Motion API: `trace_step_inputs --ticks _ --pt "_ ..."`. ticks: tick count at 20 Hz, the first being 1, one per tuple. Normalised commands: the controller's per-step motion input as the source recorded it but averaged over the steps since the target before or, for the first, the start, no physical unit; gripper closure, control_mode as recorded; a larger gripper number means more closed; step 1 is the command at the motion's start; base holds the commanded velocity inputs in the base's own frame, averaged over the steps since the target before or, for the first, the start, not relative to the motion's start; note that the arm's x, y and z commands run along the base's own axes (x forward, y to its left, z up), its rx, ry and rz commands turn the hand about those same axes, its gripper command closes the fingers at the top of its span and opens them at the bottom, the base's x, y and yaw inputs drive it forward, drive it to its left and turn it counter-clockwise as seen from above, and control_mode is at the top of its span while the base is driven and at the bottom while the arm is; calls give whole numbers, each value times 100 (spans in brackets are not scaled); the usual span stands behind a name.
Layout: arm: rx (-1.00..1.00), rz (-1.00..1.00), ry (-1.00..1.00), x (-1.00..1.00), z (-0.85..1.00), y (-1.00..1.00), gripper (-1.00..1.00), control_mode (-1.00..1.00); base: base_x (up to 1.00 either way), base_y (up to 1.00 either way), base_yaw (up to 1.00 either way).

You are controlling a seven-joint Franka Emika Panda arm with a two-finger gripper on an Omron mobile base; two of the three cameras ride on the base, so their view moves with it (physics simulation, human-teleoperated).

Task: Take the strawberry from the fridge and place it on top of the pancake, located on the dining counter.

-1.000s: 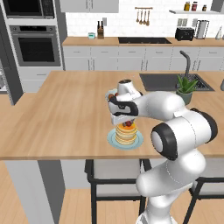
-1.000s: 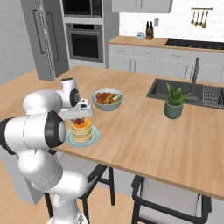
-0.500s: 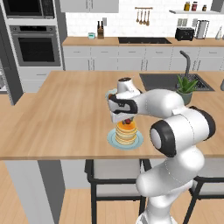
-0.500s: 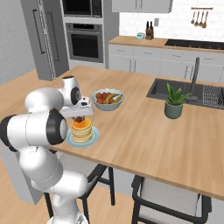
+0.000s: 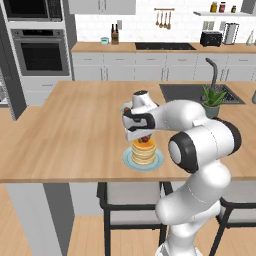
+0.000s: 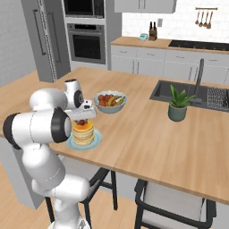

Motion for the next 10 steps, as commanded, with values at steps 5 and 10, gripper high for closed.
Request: trace_step_inputs --ticks 5,10 --pt "0 0 0 2 -22 0 -100 -100 0 0 0" --pt "-2 0 0 -19 -9 0 -100 -100 0 0 0"
